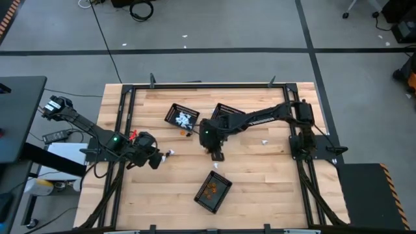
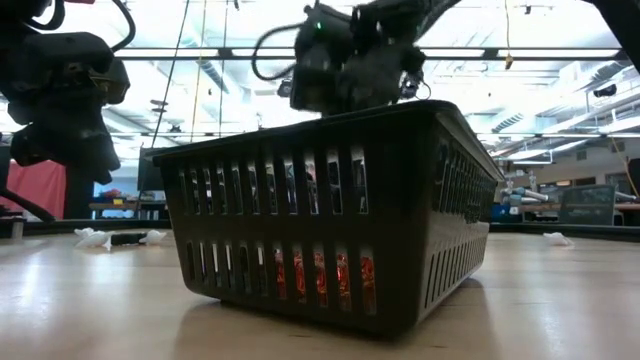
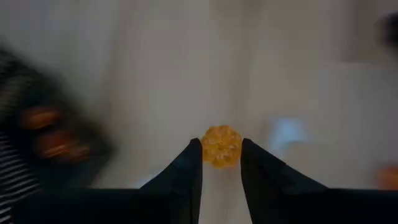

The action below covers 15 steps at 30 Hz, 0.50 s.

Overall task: Sort Halloween decoration
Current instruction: Put the orange pumpkin toy into the bottom black basket

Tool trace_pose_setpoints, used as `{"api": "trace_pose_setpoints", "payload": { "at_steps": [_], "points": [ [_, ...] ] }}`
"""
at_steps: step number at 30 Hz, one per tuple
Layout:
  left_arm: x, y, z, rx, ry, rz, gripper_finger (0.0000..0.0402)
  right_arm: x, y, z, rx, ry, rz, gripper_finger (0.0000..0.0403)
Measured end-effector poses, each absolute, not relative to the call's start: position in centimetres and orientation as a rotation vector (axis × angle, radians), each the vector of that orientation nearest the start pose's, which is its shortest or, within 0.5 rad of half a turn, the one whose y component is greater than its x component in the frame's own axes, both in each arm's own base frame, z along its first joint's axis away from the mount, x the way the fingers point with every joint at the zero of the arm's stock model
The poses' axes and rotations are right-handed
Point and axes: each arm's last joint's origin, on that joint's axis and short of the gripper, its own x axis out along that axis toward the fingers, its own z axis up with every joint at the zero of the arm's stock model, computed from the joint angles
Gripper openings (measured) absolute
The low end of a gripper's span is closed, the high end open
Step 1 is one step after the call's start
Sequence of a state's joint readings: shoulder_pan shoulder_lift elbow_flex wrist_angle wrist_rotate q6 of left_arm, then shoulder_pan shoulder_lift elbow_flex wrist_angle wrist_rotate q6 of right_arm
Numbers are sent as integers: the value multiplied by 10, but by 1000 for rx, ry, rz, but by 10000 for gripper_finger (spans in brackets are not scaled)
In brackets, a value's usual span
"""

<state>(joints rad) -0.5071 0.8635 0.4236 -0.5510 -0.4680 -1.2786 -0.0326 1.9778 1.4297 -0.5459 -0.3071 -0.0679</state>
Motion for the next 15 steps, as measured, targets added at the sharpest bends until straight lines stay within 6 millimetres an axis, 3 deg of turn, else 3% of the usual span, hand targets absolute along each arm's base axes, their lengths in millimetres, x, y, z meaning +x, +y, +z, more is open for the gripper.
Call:
{"api": "trace_pose_setpoints", "payload": {
  "at_steps": [8, 15],
  "points": [
    [135, -61, 175, -686, 779, 449, 164, 409, 53, 207, 166, 1094, 508, 94],
    [134, -61, 175, -685, 782, 446, 164, 401, 100, 206, 133, 1141, 462, 94]
  ]
}}
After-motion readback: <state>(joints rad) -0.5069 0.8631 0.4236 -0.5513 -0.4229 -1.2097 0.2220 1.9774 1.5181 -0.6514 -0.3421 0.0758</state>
